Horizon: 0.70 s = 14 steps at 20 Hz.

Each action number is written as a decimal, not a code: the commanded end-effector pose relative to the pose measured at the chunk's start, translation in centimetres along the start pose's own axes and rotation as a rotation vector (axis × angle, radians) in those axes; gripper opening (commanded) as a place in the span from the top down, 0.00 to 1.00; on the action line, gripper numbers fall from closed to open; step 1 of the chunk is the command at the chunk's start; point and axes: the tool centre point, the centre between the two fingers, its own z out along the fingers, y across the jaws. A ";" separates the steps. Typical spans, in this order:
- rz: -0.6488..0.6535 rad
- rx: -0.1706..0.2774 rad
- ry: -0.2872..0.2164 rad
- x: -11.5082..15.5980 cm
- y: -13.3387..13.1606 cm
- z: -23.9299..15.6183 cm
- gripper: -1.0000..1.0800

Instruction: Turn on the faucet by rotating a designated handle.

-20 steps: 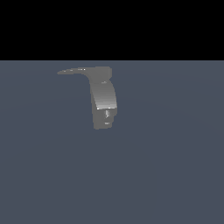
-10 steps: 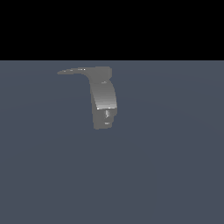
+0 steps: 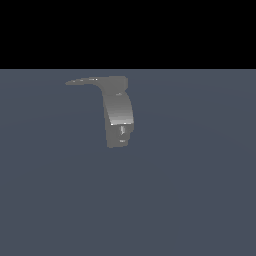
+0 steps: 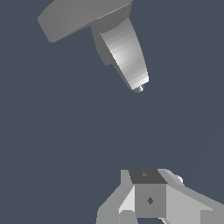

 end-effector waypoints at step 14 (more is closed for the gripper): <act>0.308 0.014 0.005 4.8 -7.8 4.4 1.00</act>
